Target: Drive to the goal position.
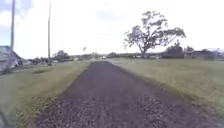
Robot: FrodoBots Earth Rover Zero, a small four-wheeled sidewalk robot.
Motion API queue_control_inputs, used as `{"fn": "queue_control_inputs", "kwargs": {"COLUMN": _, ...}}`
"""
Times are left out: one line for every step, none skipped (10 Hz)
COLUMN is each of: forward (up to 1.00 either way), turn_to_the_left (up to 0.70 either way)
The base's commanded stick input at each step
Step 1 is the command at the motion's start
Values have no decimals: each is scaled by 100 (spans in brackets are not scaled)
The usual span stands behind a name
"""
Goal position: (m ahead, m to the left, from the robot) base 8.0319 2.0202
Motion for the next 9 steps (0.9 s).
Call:
{"fn": "queue_control_inputs", "kwargs": {"forward": 50, "turn_to_the_left": 0}}
{"fn": "queue_control_inputs", "kwargs": {"forward": 50, "turn_to_the_left": 0}}
{"fn": "queue_control_inputs", "kwargs": {"forward": 50, "turn_to_the_left": 0}}
{"fn": "queue_control_inputs", "kwargs": {"forward": 50, "turn_to_the_left": 0}}
{"fn": "queue_control_inputs", "kwargs": {"forward": 50, "turn_to_the_left": 0}}
{"fn": "queue_control_inputs", "kwargs": {"forward": 50, "turn_to_the_left": 0}}
{"fn": "queue_control_inputs", "kwargs": {"forward": 50, "turn_to_the_left": 0}}
{"fn": "queue_control_inputs", "kwargs": {"forward": 50, "turn_to_the_left": 0}}
{"fn": "queue_control_inputs", "kwargs": {"forward": 50, "turn_to_the_left": 0}}
